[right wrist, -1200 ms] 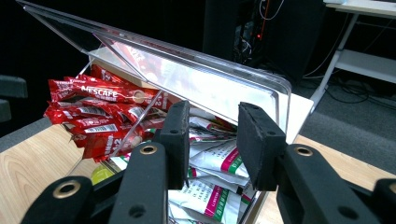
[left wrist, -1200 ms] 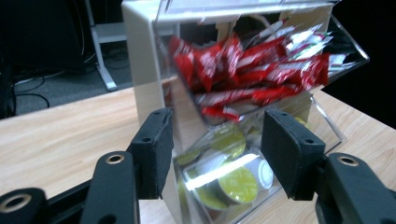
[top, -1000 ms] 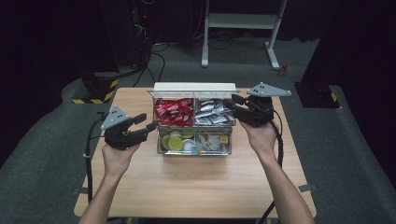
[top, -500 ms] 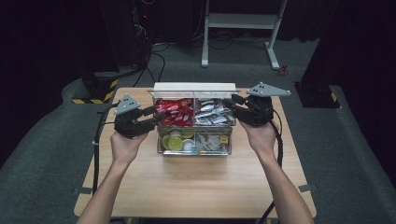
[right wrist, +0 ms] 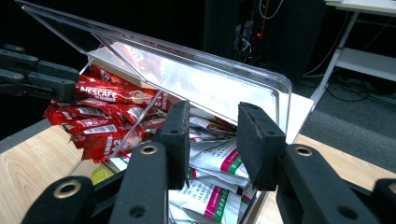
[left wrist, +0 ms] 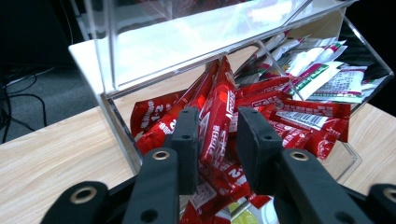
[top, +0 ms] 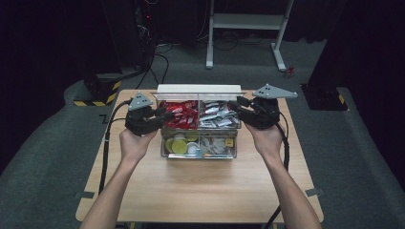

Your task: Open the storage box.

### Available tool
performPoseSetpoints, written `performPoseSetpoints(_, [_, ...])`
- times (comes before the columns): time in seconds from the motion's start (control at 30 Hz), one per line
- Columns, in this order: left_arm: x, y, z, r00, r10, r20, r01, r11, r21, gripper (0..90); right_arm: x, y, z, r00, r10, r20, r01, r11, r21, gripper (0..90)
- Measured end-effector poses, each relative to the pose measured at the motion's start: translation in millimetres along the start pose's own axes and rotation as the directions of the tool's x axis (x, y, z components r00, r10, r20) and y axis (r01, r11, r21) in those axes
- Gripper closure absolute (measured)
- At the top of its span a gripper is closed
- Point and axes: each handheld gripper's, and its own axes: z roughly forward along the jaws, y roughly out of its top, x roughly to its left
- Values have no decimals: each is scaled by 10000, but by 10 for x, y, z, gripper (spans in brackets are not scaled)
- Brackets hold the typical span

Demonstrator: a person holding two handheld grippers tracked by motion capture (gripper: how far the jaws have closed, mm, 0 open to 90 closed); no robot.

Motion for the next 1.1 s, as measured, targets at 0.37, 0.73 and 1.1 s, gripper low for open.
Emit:
performPoseSetpoints(0.37, [-51, 46, 112, 9998, 168, -69, -167, 9995, 250, 735, 1, -1, 3, 10000, 0, 10, 0, 10000, 6, 647])
performPoseSetpoints(0.73, [-85, 35, 6, 9975, 647, -288, -643, 9978, 140, 800, 2, -6, 20, 10000, 52, 20, -52, 10000, 75, 647])
performPoseSetpoints(1.1, [-6, 3, -137, 9997, 226, 74, -224, 9996, -160, 808, 2, -6, 26, 10000, 71, 6, -71, 9999, 91, 647])
